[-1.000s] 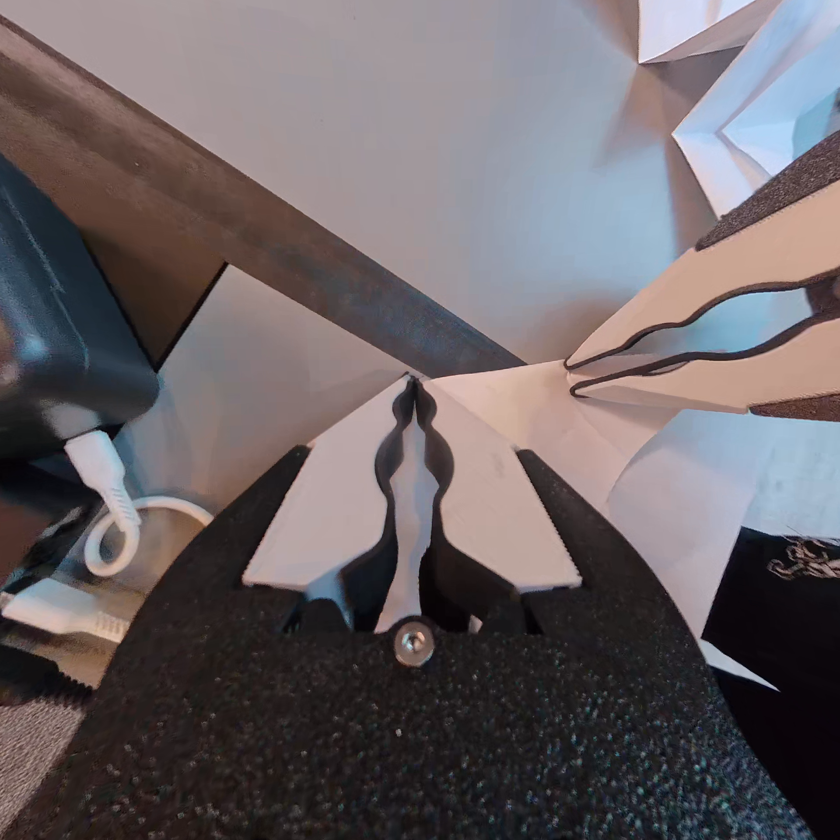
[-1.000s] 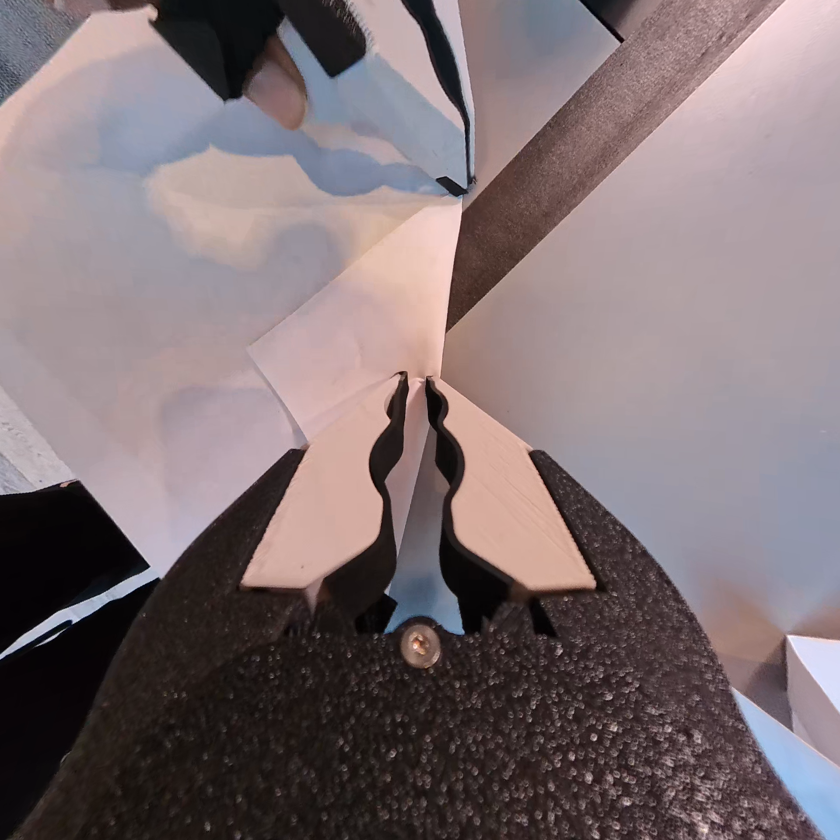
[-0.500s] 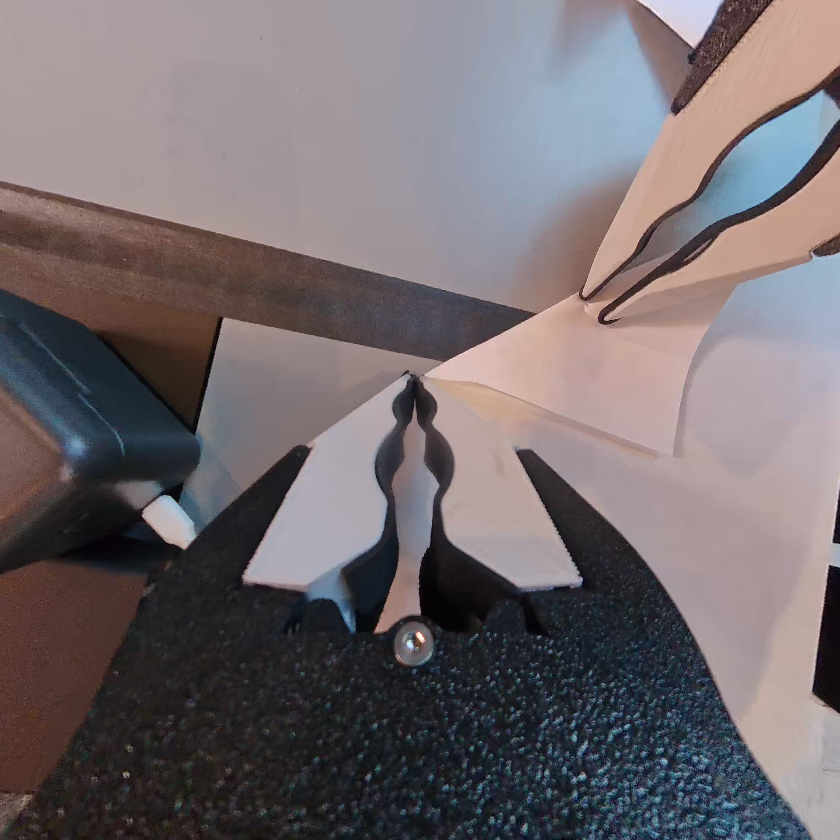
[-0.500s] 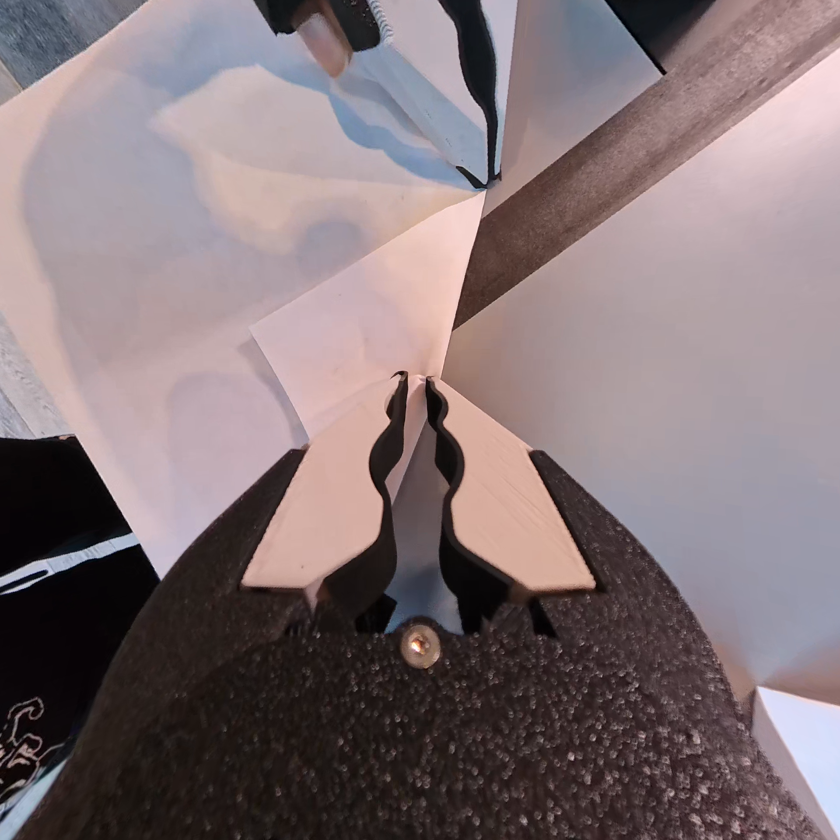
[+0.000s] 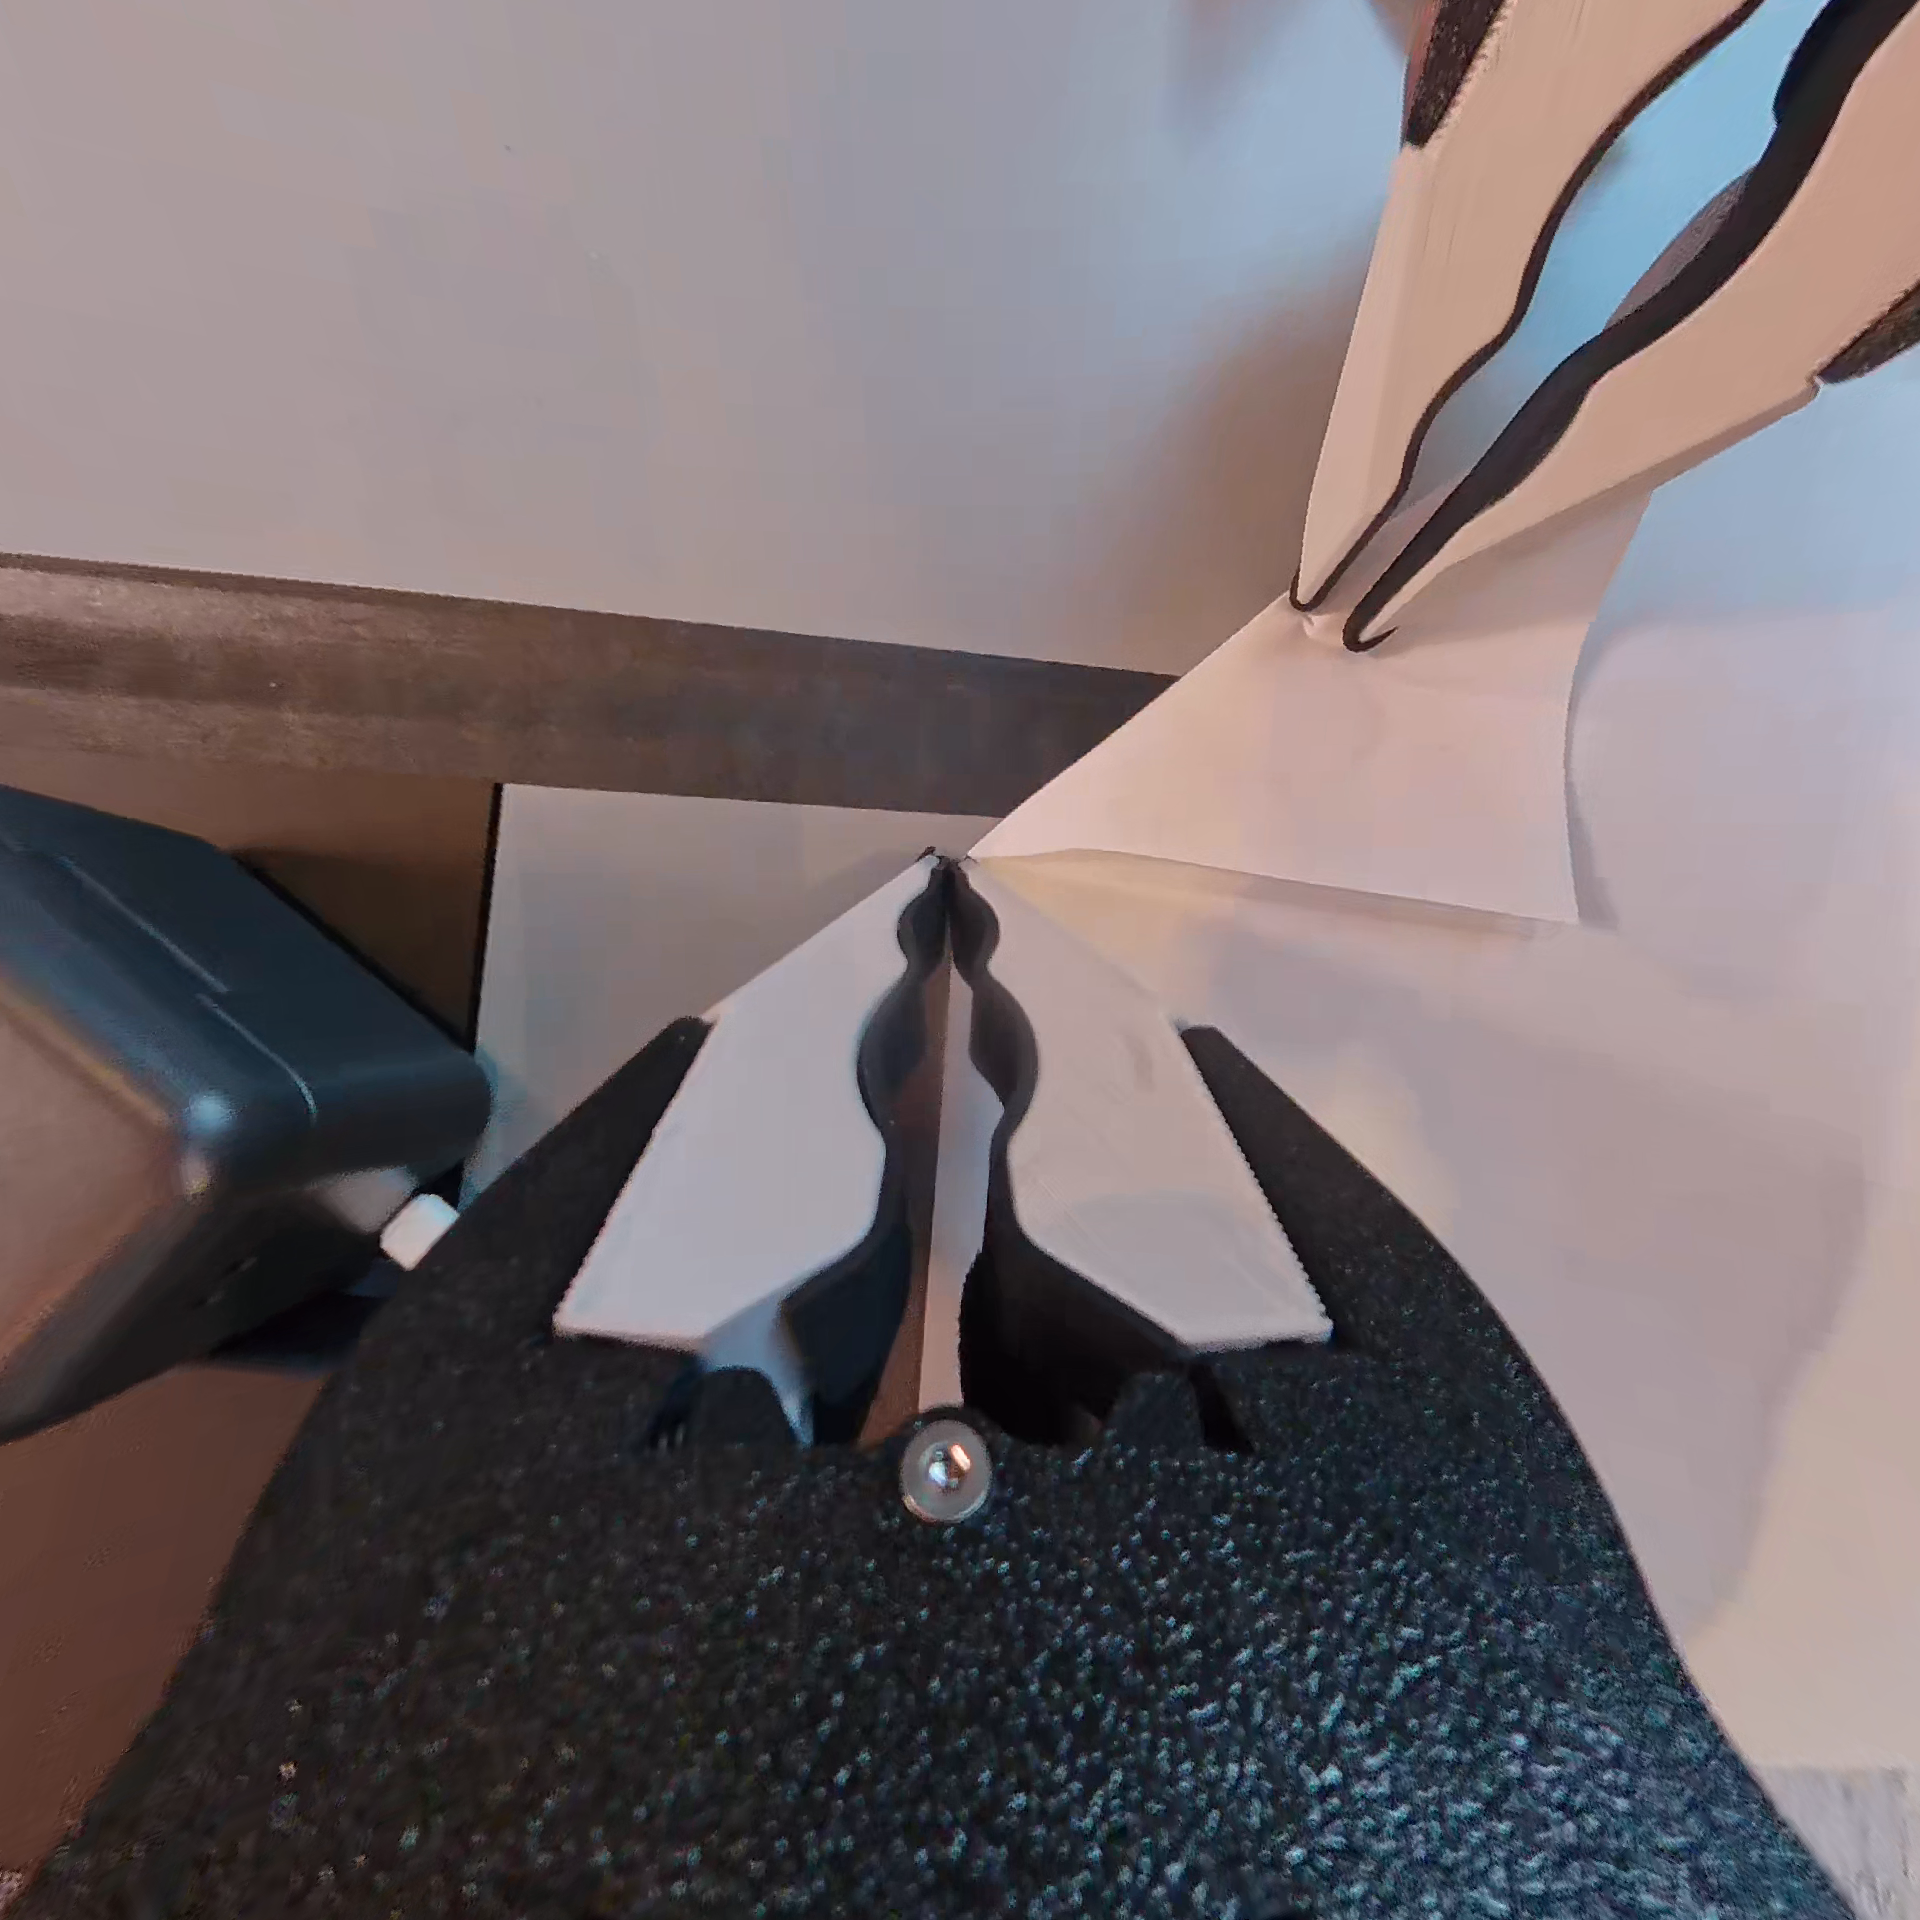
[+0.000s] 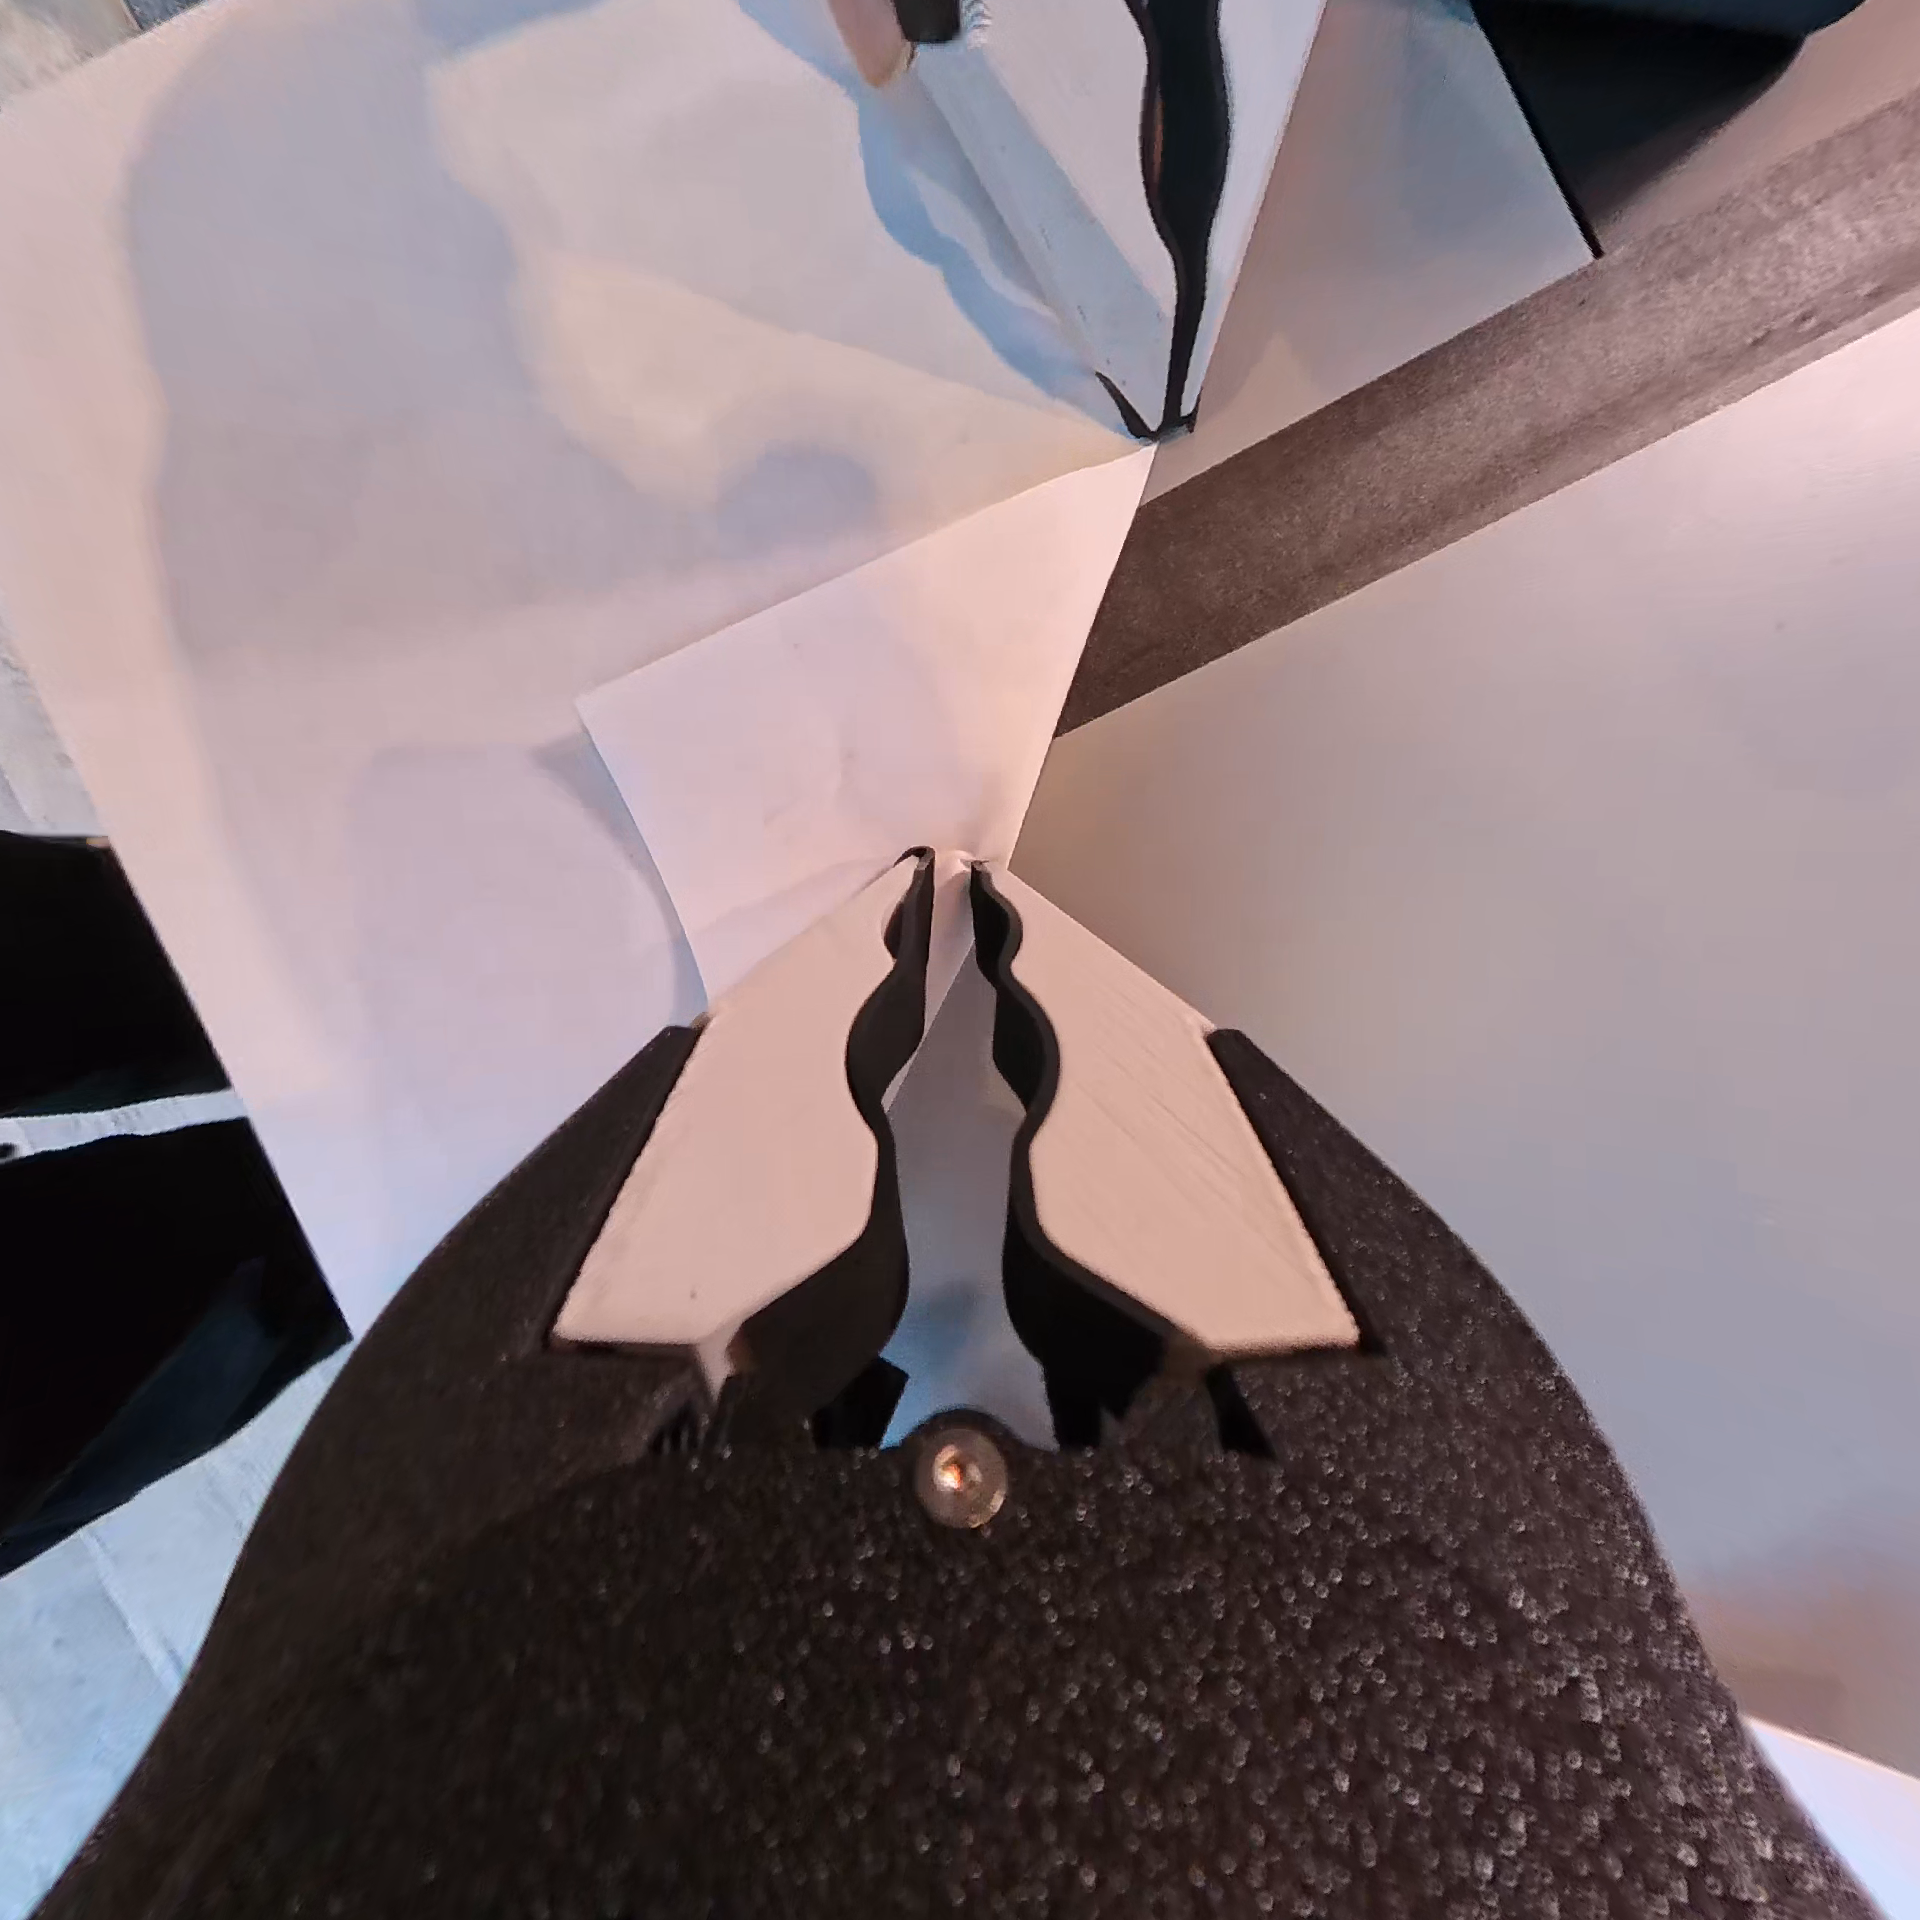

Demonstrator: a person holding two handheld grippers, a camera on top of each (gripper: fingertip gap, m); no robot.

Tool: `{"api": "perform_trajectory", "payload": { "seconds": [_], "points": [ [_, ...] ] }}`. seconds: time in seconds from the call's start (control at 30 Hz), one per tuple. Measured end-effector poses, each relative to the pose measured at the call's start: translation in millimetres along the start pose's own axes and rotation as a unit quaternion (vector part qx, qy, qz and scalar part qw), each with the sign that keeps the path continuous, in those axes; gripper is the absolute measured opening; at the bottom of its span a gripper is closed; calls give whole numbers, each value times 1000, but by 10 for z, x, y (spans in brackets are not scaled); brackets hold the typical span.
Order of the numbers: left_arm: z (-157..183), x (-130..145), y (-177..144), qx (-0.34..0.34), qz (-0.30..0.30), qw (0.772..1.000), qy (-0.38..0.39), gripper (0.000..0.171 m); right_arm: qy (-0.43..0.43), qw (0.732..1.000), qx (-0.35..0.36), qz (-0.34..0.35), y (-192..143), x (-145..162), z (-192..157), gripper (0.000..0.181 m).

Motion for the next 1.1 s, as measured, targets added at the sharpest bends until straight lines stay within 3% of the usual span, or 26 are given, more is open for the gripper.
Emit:
{"api": "perform_trajectory", "payload": {
  "seconds": [0.13, 0.23, 0.4, 0.47, 0.57, 0.73, 0.97, 1.1],
  "points": [
    [-19, -4, -4, 14, 0, 1000, -7, 0, -2, 1000, 1, 1, 3, 2, 1, 6],
    [-87, 11, -59, 46, 26, 991, -123, 0, 8, 1000, 4, -4, 3, -2, -1, 5],
    [-190, -36, -421, 98, 181, 937, -284, 0, 11, 1000, 8, 0, 3, 3, -6, 5],
    [-154, -62, -451, 110, 200, 924, -306, 0, 10, 1000, 10, -2, 3, -1, -9, 5],
    [-7, -126, -300, 117, 177, 933, -292, 0, 2, 1000, 14, -6, 3, -9, -13, 5],
    [111, -61, 33, 68, 74, 966, -240, 0, -8, 1000, 12, -9, 3, -17, -11, 5],
    [131, -97, 85, 30, 8, 983, -183, 0, -14, 1000, 18, -11, -1, -23, -16, 5],
    [137, -129, 92, 22, -22, 986, -165, 0, 26, 1000, 3, -15, -16, -45, 3, 6]
  ]
}}
Point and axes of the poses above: each gripper's, where its closed fingertips meet, y out along the fingers, x out of its underside, z = x × y across the jaws, the point moved 7 cm from there along -y, back along the fingers, and after that the axes turned 10 degrees about x, right-handed, at the moved point
